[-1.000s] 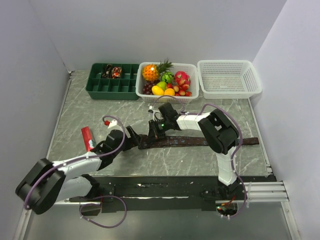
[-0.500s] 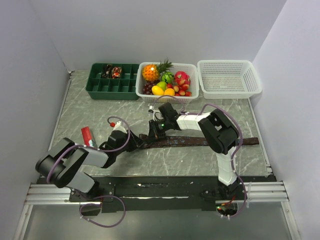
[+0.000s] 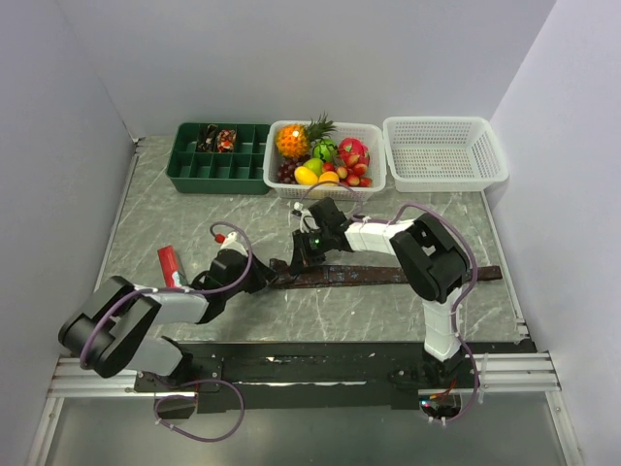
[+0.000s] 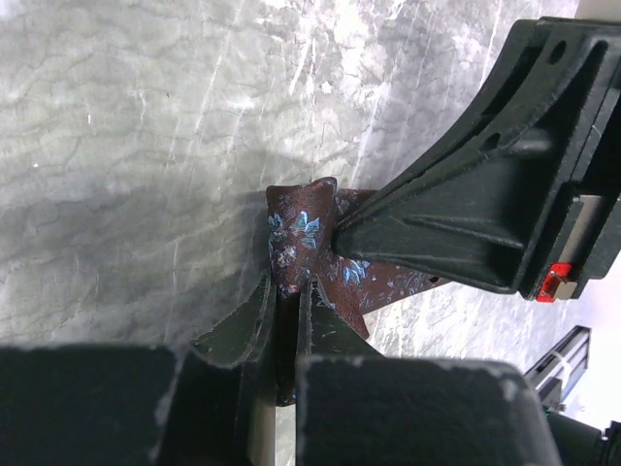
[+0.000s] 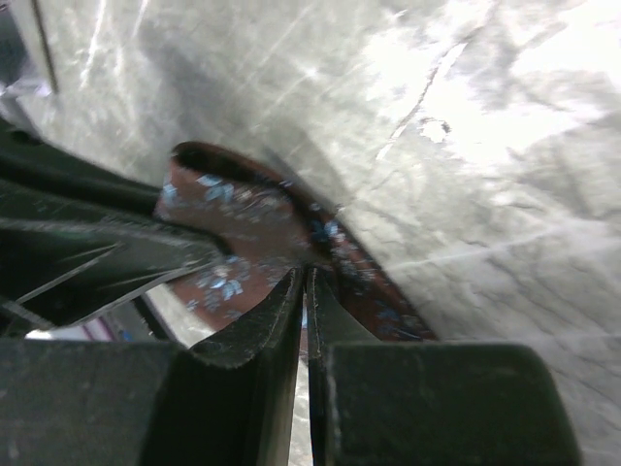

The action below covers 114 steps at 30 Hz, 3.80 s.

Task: Roll the ties
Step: Roll the tie at the center of the board.

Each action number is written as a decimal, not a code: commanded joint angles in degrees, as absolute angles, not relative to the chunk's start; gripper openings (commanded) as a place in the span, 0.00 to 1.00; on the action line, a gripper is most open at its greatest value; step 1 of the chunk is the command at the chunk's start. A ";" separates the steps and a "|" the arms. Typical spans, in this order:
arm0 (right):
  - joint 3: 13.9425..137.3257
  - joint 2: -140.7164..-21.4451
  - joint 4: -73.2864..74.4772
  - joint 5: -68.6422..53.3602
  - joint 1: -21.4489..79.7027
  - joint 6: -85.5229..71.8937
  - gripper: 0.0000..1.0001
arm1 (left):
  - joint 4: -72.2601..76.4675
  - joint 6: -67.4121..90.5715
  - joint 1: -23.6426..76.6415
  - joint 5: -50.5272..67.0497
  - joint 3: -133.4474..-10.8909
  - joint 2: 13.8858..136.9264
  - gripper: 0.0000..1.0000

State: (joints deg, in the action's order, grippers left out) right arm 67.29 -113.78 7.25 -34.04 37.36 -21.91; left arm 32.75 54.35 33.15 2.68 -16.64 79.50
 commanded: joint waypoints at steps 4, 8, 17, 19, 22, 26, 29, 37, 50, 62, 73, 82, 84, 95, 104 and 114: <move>67.15 -112.41 11.42 -26.19 37.88 -19.60 0.14 | 27.42 50.89 33.22 0.26 -19.33 76.29 0.01; 68.11 -113.11 12.57 -24.26 39.11 -19.16 0.13 | 25.76 50.45 33.84 0.18 -20.30 75.94 0.01; 69.26 -113.73 13.71 -20.39 42.01 -18.98 0.13 | 17.94 50.01 38.14 -7.03 -25.48 74.62 0.13; 68.56 -113.21 13.28 -20.22 42.10 -19.60 0.13 | 16.79 49.92 39.72 -8.78 -26.45 74.36 0.13; 67.42 -111.54 12.39 -19.95 42.01 -20.04 0.13 | 15.03 50.27 41.13 -11.33 -27.86 75.05 0.04; 67.06 -109.60 12.92 -18.55 42.01 -19.78 0.13 | 11.00 49.75 42.45 -14.32 -30.58 76.38 0.01; 66.62 -108.64 13.01 -18.63 41.92 -19.86 0.13 | 5.55 49.22 44.64 -18.71 -34.35 77.52 0.01; 66.27 -108.28 12.40 -19.51 42.01 -20.56 0.13 | -6.85 48.78 48.42 -25.22 -44.20 81.30 0.01; 66.80 -107.32 12.39 -19.25 41.84 -20.39 0.13 | -19.77 48.69 49.83 -34.80 -49.31 85.25 0.01; 65.83 -105.91 10.90 -20.04 41.84 -21.18 0.13 | -23.55 46.06 50.88 -36.91 -52.81 86.22 0.01; 63.63 -107.05 2.11 -25.13 41.84 -26.63 0.13 | -26.46 47.37 53.87 -39.90 -56.43 91.14 0.01; 63.90 -111.70 -1.84 -26.81 42.19 -29.53 0.13 | -26.19 47.72 55.19 -41.04 -56.95 90.79 0.01; 64.07 -112.23 -1.58 -26.81 42.27 -29.53 0.13 | -26.28 47.64 55.37 -41.31 -57.30 91.05 0.01; 62.58 -113.64 -4.92 -27.86 42.45 -31.64 0.13 | -22.51 46.41 57.66 -39.91 -57.75 91.41 0.07; 61.61 -112.94 -5.19 -27.95 42.28 -31.38 0.13 | -12.49 47.64 57.74 -33.84 -50.37 88.60 0.59; 61.17 -110.21 -3.78 -27.25 42.10 -30.32 0.13 | 2.01 47.11 57.66 -29.09 -39.21 80.51 0.58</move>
